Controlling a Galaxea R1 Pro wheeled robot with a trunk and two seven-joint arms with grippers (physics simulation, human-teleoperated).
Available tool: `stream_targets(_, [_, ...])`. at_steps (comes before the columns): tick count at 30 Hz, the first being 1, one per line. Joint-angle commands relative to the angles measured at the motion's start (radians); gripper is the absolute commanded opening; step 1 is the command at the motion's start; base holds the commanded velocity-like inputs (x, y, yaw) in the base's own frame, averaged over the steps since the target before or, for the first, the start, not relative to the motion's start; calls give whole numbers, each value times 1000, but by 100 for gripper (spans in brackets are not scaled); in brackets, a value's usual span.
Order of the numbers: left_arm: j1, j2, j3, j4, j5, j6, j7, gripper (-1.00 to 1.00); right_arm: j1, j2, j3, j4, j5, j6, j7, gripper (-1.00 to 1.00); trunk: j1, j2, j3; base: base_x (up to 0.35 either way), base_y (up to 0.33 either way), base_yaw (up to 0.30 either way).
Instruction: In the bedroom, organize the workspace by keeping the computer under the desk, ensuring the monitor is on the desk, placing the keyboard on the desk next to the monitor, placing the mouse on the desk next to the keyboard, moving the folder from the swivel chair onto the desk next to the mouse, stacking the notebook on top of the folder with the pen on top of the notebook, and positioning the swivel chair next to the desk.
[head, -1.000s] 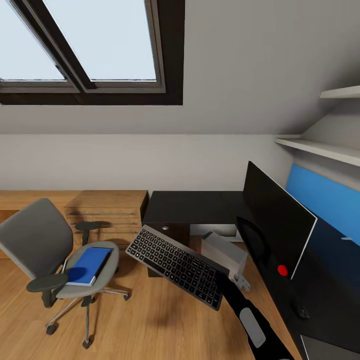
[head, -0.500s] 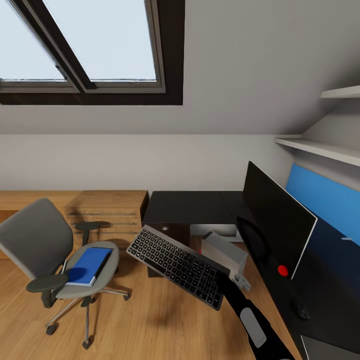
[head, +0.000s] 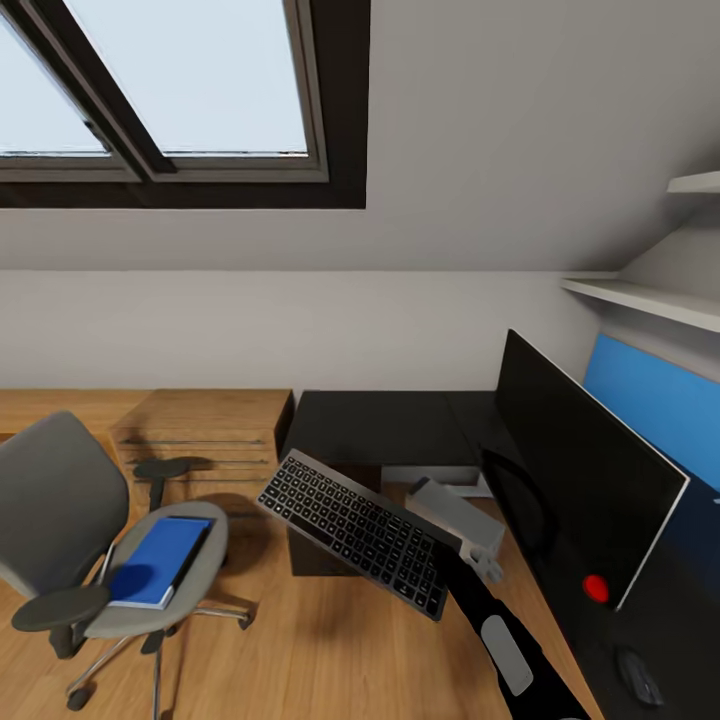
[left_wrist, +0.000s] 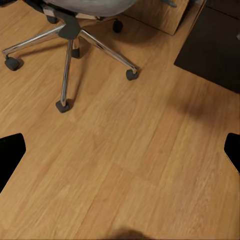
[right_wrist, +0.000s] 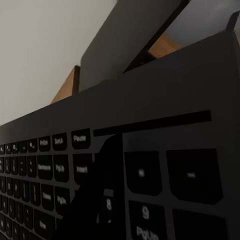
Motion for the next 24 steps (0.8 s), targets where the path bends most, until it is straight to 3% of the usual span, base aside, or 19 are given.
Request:
stream_targets(1, [0, 0, 8, 1, 4, -1, -10, 100, 0, 1, -6, 1, -12, 4, 9, -100, 1, -1, 0, 335, 0, 0])
stream_targets(4, [0, -1, 8, 1, 4, -1, -10, 100, 0, 2, -10, 1, -14, -2, 3, -100, 1, -1, 0, 335, 0, 0])
stream_targets(8, [0, -2, 8, 1, 4, -1, -10, 100, 0, 7, -15, 2, -41, -72, -24, -100, 1, -1, 0, 335, 0, 0])
stream_targets(13, [0, -3, 7, 1, 4, -1, -11, 100, -1, 22, -15, -8, -132, -143, -136, -100, 1, -1, 0, 215, 0, 0])
stream_targets(15, [0, -3, 7, 1, 4, -1, -12, 100, -1, 31, -15, -29, -205, -153, -169, -100, 1, -1, 0, 56, 0, 0])
stream_targets(17, [0, -3, 7, 1, 4, -1, -12, 100, -1, 33, -14, -40, -251, -155, -183, -100, 1, -1, 0, 31, 0, 0])
stream_targets(20, [0, -4, 6, 1, 4, -1, -12, 100, -2, 35, -14, -58, -380, -158, -237, -100, 1, -1, 0, 14, 0, 0])
stream_targets(22, [0, -4, 6, 1, 4, -1, -12, 100, -2, 36, -14, -61, -434, -159, -262, -100, 1, -1, 0, 7, 0, 0])
stream_targets(23, [0, -4, 6, 1, 4, -1, -12, 100, -2, 37, -14, -63, -487, -160, -286, -100, 1, -1, 0, 4, 0, 0])
stream_targets(24, [0, -4, 6, 1, 4, -1, -12, 100, -2, 37, -14, -64, -515, -160, -298, -100, 1, -1, 0, 3, 0, 0])
